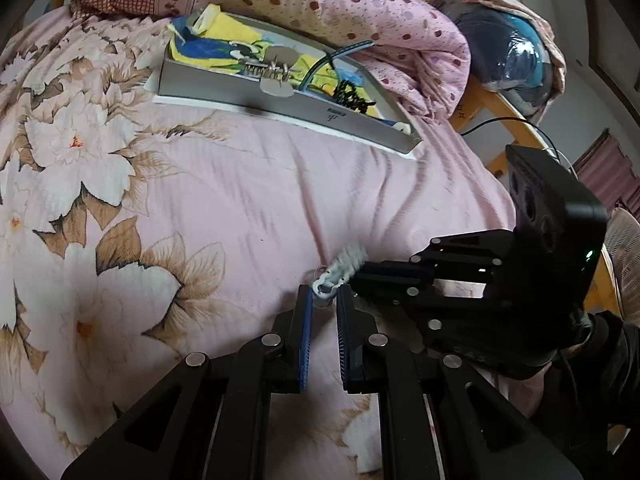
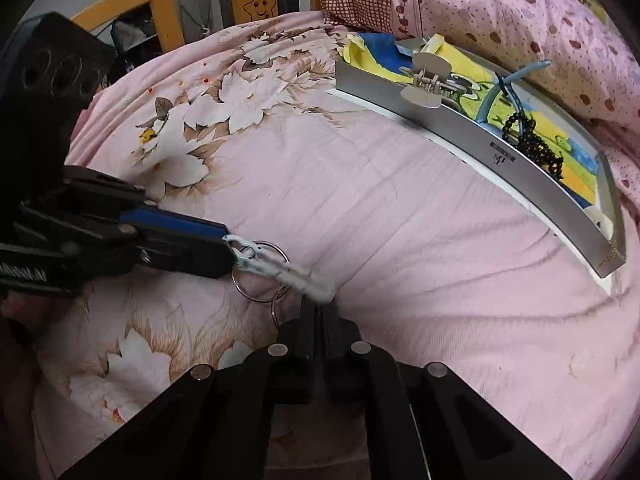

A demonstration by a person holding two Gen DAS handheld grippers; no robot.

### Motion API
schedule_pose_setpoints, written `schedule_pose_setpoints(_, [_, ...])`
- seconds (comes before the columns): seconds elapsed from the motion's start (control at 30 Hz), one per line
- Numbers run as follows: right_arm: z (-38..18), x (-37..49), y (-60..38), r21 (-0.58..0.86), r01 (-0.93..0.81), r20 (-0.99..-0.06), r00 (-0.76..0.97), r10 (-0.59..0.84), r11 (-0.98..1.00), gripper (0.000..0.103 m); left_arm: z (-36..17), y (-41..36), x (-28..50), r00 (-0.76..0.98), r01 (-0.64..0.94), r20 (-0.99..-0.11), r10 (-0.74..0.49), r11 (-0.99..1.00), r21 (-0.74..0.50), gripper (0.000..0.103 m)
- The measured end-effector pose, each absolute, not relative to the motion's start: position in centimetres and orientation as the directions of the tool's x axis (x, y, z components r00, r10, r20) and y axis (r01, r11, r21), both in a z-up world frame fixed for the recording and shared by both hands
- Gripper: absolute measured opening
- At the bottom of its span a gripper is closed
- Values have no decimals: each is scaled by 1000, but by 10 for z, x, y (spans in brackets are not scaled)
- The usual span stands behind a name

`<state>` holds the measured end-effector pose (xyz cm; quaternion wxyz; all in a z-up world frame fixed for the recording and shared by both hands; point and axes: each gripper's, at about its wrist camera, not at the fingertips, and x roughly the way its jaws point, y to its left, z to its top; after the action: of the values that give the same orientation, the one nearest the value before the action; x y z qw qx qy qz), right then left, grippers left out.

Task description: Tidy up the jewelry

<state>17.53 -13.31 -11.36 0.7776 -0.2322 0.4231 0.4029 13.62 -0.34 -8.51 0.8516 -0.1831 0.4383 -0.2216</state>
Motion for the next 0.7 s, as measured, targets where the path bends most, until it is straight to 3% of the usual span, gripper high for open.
schedule_pose_setpoints(0.07, [-114,175,-135,-16,-813,-841,326,431,582,3,-84,0,133,522,212,-659,-541,831,-515,1])
schedule_pose_setpoints(0.43, [-105,168,-145,-26,-773,-814,384,436,634,2,-80,2,129,535,239,-652,-537,837,-493,1])
schedule_pose_setpoints(0.5, [-104,169,-150,-25,-766,-816,387,430,642,2,-80,-4,132,529,263,-661,-532,844,-468,3])
schedule_pose_setpoints(0.63, [-104,170,-158,-11,-756,-819,383,428,654,2,-83,-22,140,484,354,-696,-531,846,-399,20])
schedule_pose_setpoints(0.7, [-103,171,-161,-6,-755,-818,381,431,656,2,-84,-29,142,467,397,-706,-533,840,-371,21])
